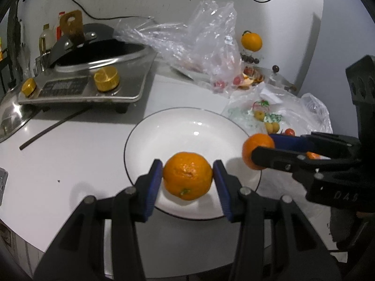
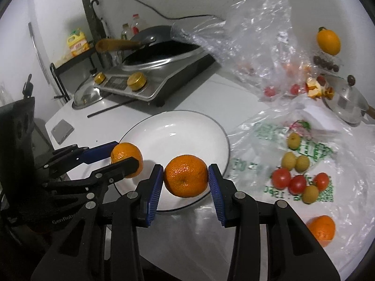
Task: Organize fruits
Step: 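Carry the left gripper's orange onto the white plate and open while the right gripper does likewise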
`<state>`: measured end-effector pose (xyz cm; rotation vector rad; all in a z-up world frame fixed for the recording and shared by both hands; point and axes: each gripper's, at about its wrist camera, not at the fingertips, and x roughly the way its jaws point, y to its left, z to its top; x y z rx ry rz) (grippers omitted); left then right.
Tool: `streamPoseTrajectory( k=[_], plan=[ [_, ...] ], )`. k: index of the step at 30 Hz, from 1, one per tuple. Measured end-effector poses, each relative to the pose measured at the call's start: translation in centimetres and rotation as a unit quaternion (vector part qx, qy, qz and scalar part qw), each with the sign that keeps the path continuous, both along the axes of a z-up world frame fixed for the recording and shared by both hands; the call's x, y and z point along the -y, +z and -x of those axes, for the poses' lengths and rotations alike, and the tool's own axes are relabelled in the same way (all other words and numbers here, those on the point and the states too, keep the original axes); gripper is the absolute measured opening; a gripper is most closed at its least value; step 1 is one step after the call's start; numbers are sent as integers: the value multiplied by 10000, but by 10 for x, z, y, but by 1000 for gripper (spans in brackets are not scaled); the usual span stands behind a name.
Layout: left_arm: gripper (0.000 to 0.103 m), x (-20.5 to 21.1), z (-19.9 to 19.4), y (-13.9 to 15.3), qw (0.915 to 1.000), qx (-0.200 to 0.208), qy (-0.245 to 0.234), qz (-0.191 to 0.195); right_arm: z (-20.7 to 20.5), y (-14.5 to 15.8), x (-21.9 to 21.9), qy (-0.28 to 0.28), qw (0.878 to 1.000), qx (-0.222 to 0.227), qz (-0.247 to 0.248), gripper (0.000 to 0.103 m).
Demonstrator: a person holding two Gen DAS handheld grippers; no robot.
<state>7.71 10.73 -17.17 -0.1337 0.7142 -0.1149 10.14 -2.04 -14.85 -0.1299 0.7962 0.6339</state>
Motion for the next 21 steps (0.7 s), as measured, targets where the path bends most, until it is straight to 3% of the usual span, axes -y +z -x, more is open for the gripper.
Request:
streamPoseTrajectory(
  k=[13, 21],
  plan=[
    [47, -11, -8, -8, 9997, -215, -6, 119, -3, -21, -26, 189, 9992, -263, 231, 42],
    [53, -17, -2, 1, 9998, -44, 187, 23, -2, -24, -27, 192, 9990, -315, 251, 43]
  ],
)
